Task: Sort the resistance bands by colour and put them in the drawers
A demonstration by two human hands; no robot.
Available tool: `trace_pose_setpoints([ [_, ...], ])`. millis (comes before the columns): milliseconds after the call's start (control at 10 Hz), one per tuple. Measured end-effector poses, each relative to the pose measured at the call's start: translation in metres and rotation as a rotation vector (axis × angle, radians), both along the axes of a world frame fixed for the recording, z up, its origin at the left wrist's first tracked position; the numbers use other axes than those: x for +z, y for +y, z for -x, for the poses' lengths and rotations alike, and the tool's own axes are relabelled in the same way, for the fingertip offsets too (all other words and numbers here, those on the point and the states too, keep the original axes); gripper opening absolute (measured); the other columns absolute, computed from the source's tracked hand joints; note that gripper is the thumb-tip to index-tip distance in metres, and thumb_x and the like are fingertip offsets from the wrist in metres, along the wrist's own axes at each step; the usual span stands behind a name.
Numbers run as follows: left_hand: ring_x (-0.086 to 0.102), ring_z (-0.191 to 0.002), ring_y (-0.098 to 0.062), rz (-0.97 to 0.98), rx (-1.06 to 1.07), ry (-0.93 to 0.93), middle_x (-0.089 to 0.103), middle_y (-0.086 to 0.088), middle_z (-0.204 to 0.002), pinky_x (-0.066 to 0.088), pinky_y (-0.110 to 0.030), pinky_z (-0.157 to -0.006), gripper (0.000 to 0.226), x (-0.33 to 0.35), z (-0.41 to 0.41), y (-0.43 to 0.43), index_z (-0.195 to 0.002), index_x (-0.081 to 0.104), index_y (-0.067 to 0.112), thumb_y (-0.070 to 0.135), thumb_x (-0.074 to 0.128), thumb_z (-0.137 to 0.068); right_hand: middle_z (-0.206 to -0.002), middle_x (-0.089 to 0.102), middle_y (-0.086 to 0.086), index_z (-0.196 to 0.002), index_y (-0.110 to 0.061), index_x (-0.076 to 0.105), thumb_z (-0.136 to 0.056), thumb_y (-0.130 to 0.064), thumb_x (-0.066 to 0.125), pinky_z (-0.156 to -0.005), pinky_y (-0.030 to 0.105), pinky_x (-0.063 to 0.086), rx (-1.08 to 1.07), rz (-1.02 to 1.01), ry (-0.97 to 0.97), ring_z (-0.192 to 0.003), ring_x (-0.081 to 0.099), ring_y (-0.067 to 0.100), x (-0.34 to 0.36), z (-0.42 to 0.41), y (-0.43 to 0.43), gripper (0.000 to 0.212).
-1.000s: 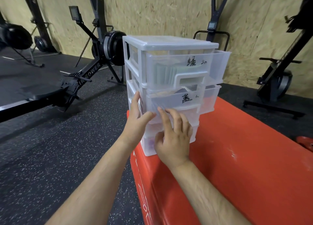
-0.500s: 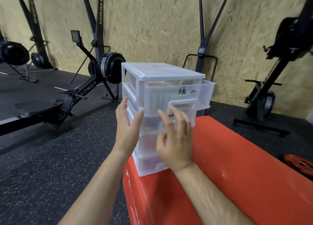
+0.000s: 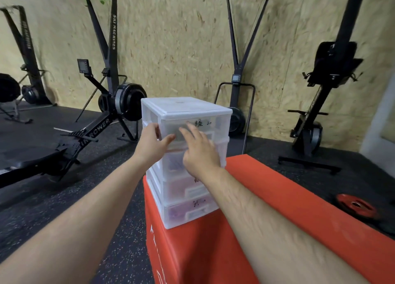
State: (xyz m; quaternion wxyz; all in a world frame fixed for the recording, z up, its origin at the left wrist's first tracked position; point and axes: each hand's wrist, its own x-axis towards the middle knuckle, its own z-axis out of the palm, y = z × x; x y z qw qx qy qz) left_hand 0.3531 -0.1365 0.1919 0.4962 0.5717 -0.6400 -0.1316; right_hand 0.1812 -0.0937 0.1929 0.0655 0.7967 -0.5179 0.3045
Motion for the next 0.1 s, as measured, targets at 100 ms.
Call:
trace_pose_setpoints([
  [100,0.058,-0.094,-0.013,0.031,0.137,-0.021,0.056,0.001,-0.115,0.052,-0.036,-0.086,0.044,0.0099,0.0141,0.0277,-0.116,0.056,0.015,0.043,0.070,-0.085,-0.144,0.049,0.002,-0.142,-0.022,0.045,-0.089,-0.015,0.045,-0.104,0.046,0.039,-0.050,0.020,0.020,-0.128,0.047,0.030,0.0156,0.0134,0.0196,0.054],
])
